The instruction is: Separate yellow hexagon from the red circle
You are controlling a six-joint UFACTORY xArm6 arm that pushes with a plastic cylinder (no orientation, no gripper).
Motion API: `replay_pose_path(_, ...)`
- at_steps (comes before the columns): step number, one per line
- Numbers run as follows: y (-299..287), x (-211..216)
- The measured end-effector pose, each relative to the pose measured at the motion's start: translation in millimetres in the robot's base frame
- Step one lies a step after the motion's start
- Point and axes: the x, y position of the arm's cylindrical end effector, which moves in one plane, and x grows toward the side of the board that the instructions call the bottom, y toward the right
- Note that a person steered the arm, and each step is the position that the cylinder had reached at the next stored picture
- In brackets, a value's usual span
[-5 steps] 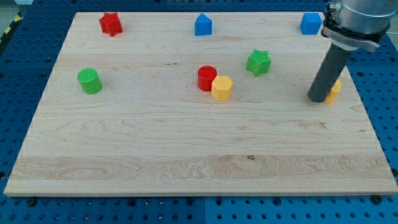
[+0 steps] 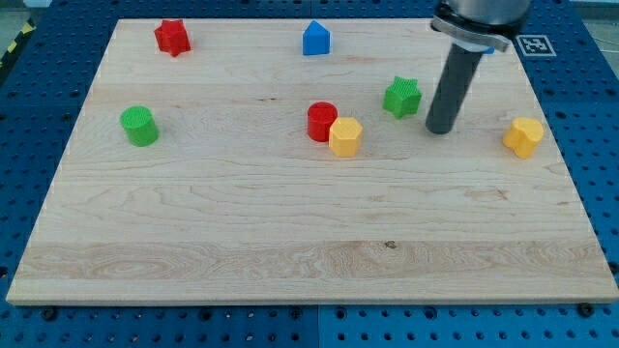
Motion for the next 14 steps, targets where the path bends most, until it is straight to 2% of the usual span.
replay_pose_path(1, -35, -1)
replay_pose_path(5, -97, -1)
replay_pose_path(8, -105, 42)
replay_pose_path(10, -137, 48)
replay_pose_path(14, -141, 71)
